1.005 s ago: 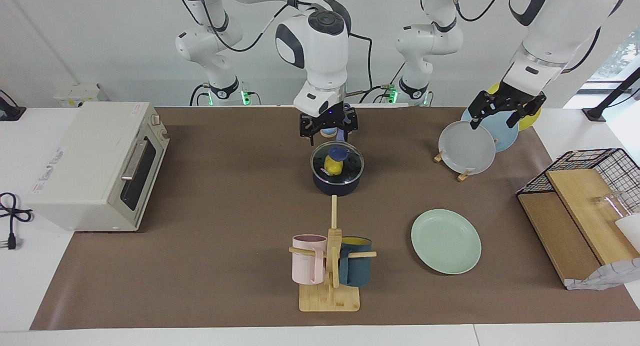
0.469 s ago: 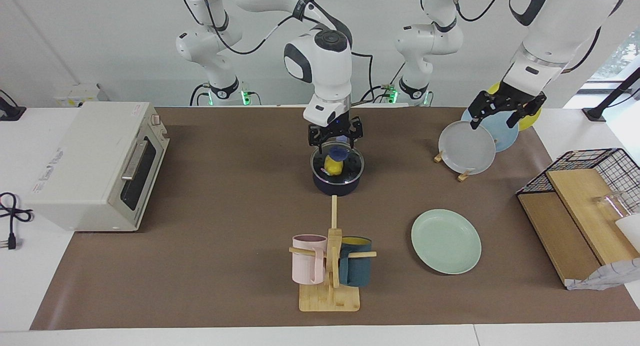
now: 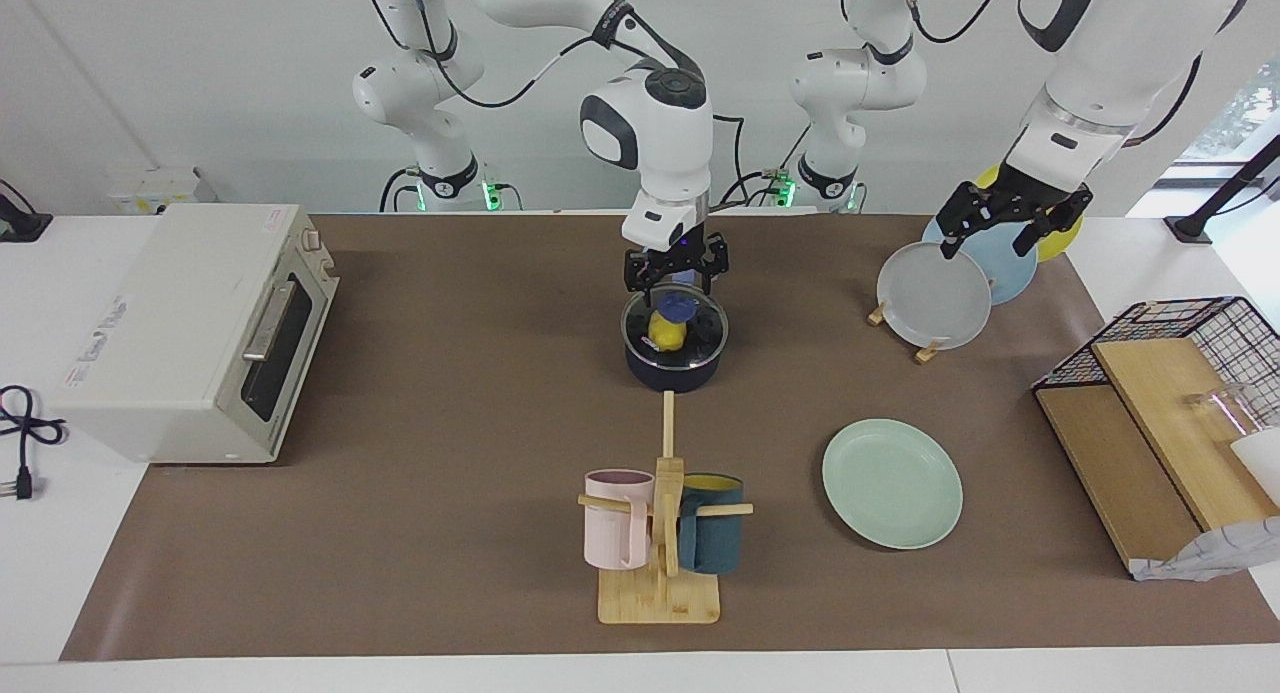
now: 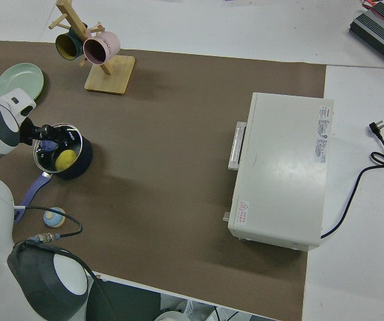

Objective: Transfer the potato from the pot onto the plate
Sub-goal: 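Grasp the blue knob of the glass lid with the right gripper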

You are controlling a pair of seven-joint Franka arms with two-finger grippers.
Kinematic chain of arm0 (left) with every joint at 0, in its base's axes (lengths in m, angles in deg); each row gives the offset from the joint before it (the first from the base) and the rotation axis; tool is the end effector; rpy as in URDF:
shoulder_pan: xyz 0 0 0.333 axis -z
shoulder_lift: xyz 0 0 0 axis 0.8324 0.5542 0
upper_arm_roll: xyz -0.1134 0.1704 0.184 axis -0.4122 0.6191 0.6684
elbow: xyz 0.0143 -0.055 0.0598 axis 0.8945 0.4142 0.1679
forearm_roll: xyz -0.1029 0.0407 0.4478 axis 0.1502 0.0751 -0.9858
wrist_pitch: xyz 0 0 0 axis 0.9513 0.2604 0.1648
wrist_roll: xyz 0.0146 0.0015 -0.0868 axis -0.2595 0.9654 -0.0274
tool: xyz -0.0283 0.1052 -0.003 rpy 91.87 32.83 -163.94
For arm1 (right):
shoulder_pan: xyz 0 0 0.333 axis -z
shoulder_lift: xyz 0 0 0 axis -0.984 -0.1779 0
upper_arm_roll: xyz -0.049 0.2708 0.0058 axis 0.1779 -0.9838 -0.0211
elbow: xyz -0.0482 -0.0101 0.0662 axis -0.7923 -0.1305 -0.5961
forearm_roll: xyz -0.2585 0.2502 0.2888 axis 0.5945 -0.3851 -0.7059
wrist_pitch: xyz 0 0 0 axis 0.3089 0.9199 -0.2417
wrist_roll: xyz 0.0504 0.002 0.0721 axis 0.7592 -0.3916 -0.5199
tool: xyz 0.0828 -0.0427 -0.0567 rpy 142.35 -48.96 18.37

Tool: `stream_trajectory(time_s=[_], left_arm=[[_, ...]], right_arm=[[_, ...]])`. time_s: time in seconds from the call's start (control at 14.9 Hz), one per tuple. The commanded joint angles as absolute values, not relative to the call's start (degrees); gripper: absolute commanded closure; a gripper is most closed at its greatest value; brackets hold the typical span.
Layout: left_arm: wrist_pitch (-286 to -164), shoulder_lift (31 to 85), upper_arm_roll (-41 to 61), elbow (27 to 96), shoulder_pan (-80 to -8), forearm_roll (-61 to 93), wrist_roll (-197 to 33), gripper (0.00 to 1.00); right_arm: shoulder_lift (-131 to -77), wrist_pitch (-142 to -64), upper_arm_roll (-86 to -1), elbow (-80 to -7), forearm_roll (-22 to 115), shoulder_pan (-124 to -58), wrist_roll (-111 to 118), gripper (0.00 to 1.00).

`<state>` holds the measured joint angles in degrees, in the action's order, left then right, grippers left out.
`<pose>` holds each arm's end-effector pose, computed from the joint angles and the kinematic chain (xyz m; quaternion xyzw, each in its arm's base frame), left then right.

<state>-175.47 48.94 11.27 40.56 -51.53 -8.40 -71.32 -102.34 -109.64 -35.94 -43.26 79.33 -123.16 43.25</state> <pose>0.6227 -0.0737 0.5878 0.9998 -0.0169 -0.0018 0.0089 0.5059 0.4659 0.3527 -0.9923 -0.1056 -0.0594 0.0238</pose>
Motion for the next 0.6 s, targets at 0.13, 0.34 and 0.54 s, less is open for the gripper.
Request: stream_trajectory(time_s=[0.13, 0.34, 0.54], left_arm=[[-174.86, 47.97, 11.55, 41.44, -51.43, -9.32, -71.13, 0.0], [-174.86, 47.97, 11.55, 41.44, -51.43, -9.32, -71.13, 0.0], [-174.86, 47.97, 11.55, 41.44, -51.43, -9.32, -71.13, 0.0]], right_arm=[[-100.66, -115.18, -35.72, -48.07, 80.15, -123.08, 40.58, 0.0], [-100.66, -115.71, -35.72, -48.51, 80.15, -122.91, 39.62, 0.06], [-100.39, -116.77, -35.72, -49.39, 80.15, -122.99, 39.08, 0.21]])
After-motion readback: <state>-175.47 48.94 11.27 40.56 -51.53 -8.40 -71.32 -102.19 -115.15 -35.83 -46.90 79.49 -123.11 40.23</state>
